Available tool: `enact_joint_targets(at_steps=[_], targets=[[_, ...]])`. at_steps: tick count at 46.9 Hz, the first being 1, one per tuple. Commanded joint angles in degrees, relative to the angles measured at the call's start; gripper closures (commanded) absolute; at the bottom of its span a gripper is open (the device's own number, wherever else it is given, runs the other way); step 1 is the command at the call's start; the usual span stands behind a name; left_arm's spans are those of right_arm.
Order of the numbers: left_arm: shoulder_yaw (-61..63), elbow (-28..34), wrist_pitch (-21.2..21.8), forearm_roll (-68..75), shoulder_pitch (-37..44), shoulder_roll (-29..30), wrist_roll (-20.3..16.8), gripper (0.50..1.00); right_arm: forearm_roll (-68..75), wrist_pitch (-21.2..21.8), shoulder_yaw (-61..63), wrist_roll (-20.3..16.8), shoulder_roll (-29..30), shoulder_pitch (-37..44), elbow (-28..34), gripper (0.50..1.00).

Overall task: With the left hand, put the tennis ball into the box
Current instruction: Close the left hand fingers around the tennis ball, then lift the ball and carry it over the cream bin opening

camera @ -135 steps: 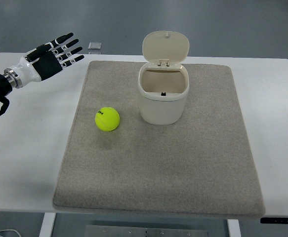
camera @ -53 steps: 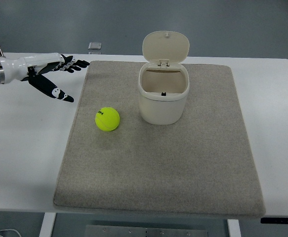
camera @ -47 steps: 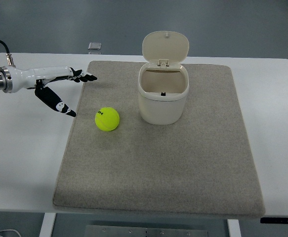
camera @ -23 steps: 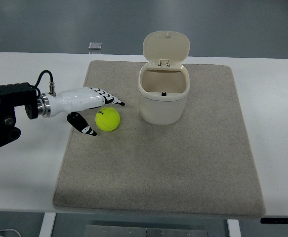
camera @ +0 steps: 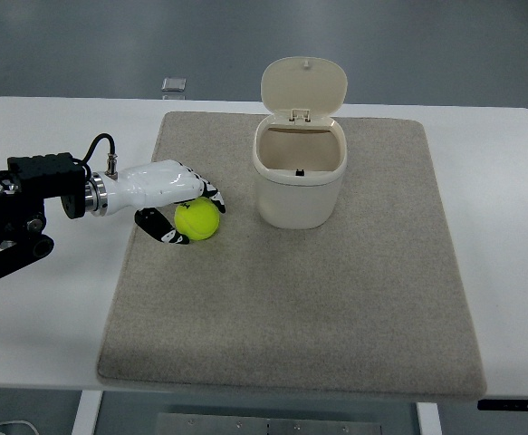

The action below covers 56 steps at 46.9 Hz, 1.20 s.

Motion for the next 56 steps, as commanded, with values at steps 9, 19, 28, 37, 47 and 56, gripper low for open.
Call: enact_joint_targets(at_steps=[9,19,28,37,47,56], targets=[[-0.1,-0.3,0.2,0.0,-1.0,0.9,0.0,1.000,0.0,0.0,0.1,0.0,0.0,0.0,0.1,0.562],[-0.6,-4.9,10.7,-0.1,-4.8,5.8,-0.4,1.000,0.0,0.0,0.0,0.0,0.0,0.0,0.0,0.562],[-0.3,-8.6,17.7,4.0,-9.1,6.4,-2.3,1.000,0.0,0.0,0.0,0.0,0.0,0.0,0.0,0.562],[0.0,-8.4,17.6,10.4,-12.8,2.6,-3.2,1.000,0.0,0.0,0.0,0.0,0.0,0.0,0.0,0.562],[0.1,-4.7,17.4,15.7,-15.4,-4.5,-2.6,1.000,0.0,0.0,0.0,0.0,0.0,0.0,0.0,0.562],[1.9,0.3,16.9,16.4,-17.3,-8.8,-2.6,1.000,0.0,0.0,0.0,0.0,0.0,0.0,0.0,0.562]])
